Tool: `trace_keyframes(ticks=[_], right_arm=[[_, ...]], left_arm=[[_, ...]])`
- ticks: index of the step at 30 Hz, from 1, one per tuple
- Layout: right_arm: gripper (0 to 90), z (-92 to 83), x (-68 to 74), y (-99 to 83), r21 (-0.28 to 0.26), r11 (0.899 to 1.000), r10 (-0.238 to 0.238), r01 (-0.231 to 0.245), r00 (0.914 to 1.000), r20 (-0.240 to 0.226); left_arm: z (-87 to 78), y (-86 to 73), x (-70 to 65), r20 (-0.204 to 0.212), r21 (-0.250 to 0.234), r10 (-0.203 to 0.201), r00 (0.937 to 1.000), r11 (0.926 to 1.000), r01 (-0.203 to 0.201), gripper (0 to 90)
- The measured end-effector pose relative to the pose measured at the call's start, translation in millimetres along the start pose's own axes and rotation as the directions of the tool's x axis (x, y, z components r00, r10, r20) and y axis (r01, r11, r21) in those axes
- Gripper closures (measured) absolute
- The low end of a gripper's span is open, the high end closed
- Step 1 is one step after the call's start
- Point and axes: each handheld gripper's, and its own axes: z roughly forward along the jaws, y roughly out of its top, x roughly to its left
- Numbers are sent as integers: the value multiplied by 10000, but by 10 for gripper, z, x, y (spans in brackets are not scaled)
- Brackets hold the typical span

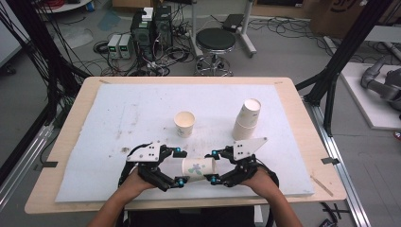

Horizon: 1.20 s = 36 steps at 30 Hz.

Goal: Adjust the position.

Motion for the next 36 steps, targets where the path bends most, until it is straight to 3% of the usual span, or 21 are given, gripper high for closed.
trace_keyframes(ticks=[8,16,23,25,27,30,33,36], right_arm=[[372,-21,-10,11,-597,9981,154,-172,9994,-301],[373,-14,-52,-43,-1001,9934,504,-559,9971,-562],[368,8,-61,-54,-940,9926,716,-774,9954,-638],[350,14,-61,-55,-896,9920,830,-887,9944,-654],[212,27,-55,-48,-796,9896,1175,-1197,9926,-315],[203,27,-39,-23,-639,9910,1167,-1176,9930,-169],[202,24,-20,22,-446,9946,951,-941,9953,192],[202,29,-10,65,-82,9973,739,-736,9961,485]], left_arm=[[37,4,-13,167,-339,-58,9998,9994,63,181],[27,7,-7,301,-541,-51,9995,9985,67,252],[4,32,-1,277,-366,-165,9995,9992,175,287],[-1,46,2,252,-217,-226,9994,9995,232,289],[-6,71,1,150,154,-252,9996,9996,250,293],[-10,112,0,44,737,-382,9993,9966,377,297],[-15,165,-5,-137,1445,-393,9991,9887,408,298],[-25,239,-2,-387,2230,-233,9990,9743,314,298]])
